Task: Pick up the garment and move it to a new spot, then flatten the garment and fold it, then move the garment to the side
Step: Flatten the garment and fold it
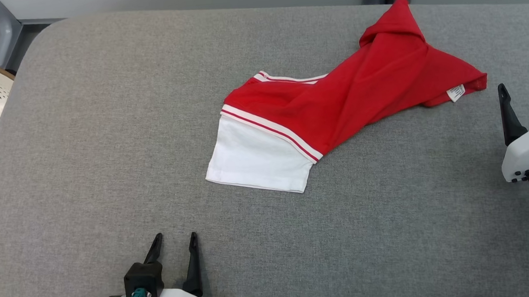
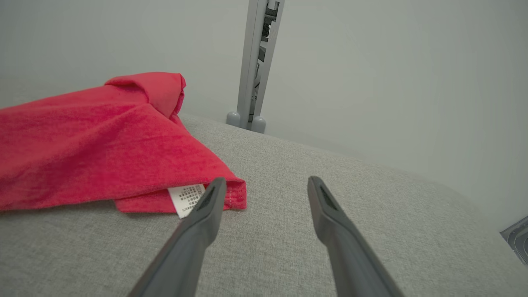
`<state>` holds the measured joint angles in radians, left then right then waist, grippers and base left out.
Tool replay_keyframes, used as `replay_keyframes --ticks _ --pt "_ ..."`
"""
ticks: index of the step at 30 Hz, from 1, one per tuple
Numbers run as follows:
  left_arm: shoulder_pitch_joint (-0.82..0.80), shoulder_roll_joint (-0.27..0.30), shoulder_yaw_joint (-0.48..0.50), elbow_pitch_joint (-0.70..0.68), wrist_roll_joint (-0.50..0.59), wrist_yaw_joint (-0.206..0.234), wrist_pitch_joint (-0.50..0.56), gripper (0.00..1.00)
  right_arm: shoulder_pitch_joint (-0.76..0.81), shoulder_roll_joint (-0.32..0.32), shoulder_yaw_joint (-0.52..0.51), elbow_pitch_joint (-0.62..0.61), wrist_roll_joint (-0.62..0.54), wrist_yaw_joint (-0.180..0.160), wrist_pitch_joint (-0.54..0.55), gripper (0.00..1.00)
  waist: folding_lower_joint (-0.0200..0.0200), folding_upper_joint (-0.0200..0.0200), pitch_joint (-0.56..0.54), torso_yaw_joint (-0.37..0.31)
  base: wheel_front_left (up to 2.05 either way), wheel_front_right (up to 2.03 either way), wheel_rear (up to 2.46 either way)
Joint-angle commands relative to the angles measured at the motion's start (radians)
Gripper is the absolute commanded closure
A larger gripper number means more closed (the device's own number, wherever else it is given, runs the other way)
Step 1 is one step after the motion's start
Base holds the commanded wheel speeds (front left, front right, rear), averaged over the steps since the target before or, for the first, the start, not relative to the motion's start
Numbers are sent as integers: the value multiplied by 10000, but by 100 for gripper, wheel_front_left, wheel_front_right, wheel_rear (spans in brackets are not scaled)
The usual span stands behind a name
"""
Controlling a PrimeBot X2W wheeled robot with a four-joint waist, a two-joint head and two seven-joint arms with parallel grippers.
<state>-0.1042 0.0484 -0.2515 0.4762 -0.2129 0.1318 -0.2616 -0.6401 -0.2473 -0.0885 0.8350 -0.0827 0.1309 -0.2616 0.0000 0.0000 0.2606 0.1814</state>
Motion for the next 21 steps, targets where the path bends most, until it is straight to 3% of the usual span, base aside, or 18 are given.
replay_keyframes --ticks 1,21 --pt "-183 45 36 -37 65 -42 -44 0 8 -54 3 -64 -8 -3 -41 0 0 0 142 -46 0 0 0" --pt "-454 78 -99 -153 -59 58 16 0 -1326 -440 -357 1578 -871 -3 -40 0 0 0 1171 700 0 0 0"
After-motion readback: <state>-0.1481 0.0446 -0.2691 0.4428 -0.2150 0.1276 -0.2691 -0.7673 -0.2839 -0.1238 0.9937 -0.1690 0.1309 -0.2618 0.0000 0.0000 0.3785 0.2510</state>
